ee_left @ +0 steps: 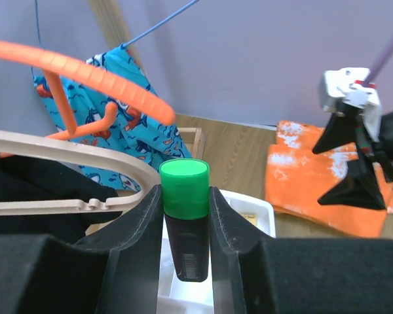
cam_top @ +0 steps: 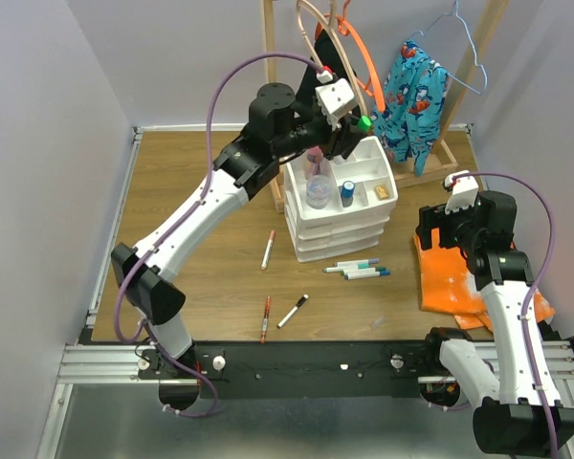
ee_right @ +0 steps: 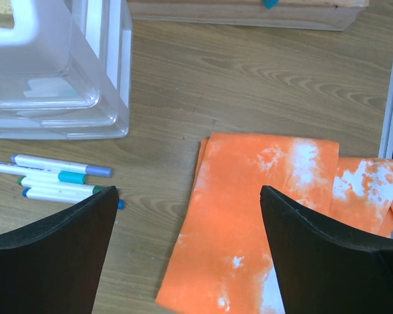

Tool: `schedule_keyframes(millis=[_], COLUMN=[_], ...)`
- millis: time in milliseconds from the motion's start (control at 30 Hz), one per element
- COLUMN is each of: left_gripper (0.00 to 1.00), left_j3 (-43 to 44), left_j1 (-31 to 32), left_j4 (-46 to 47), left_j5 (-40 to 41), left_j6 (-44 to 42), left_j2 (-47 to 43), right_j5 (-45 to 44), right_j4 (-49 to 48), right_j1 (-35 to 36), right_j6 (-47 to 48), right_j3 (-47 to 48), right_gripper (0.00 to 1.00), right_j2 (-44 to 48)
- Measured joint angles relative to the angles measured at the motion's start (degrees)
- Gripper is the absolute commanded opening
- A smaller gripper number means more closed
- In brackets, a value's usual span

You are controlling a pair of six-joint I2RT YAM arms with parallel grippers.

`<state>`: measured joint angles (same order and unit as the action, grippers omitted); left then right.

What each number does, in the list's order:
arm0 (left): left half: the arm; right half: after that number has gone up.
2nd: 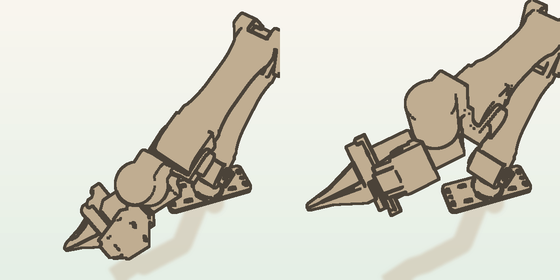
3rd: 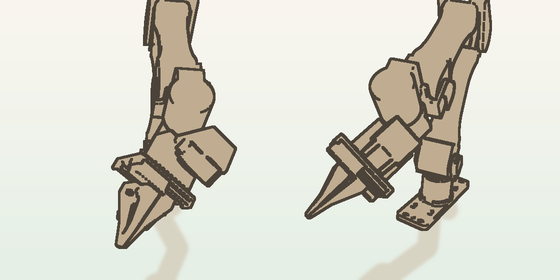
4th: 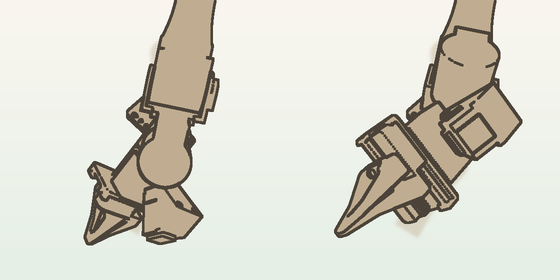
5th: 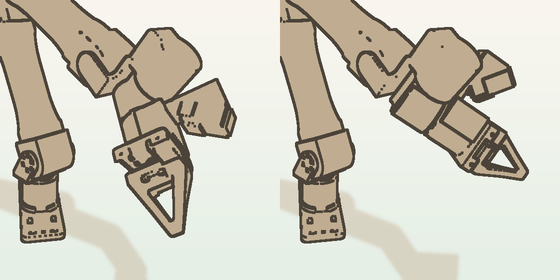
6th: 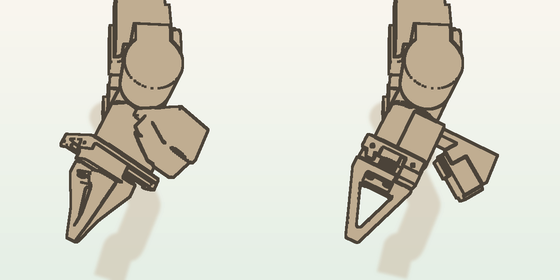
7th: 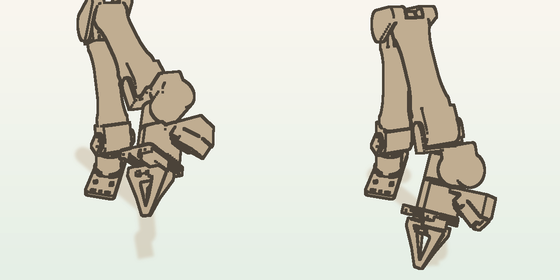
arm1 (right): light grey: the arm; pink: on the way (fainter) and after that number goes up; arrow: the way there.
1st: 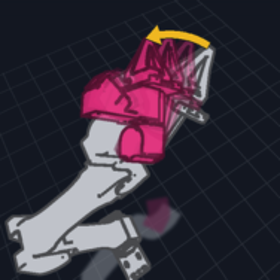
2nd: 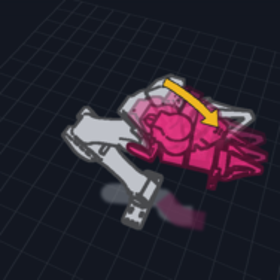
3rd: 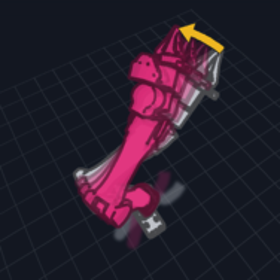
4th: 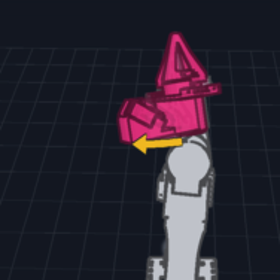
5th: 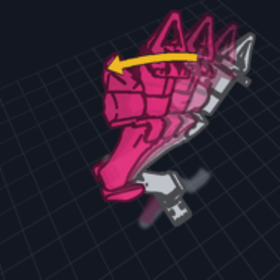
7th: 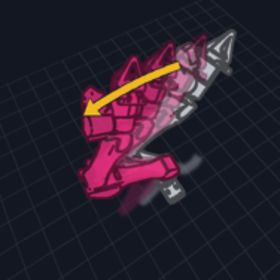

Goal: Sort the stationery into containers
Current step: Place the pen in the storage box.

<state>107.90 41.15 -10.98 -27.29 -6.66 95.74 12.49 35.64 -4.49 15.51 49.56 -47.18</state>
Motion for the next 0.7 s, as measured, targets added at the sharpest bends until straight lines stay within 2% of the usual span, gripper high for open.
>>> schedule_keyframes(millis=[300,700], left_gripper=[0.18,0.18], left_j3=[0.1,0.0], left_j1=[-0.6,-3.6], left_j4=[5.3,7.1], left_j5=[3.8,5.3], left_j6=[4.3,4.8], left_j2=[7.6,8.6], right_j5=[-0.9,-1.1], right_j4=[0.0,0.0], right_j1=[0.0,-0.1], right_j6=[-0.1,-0.1], right_j3=[0.0,0.0], right_gripper=[0.96,0.96], right_j2=[0.0,-0.6])
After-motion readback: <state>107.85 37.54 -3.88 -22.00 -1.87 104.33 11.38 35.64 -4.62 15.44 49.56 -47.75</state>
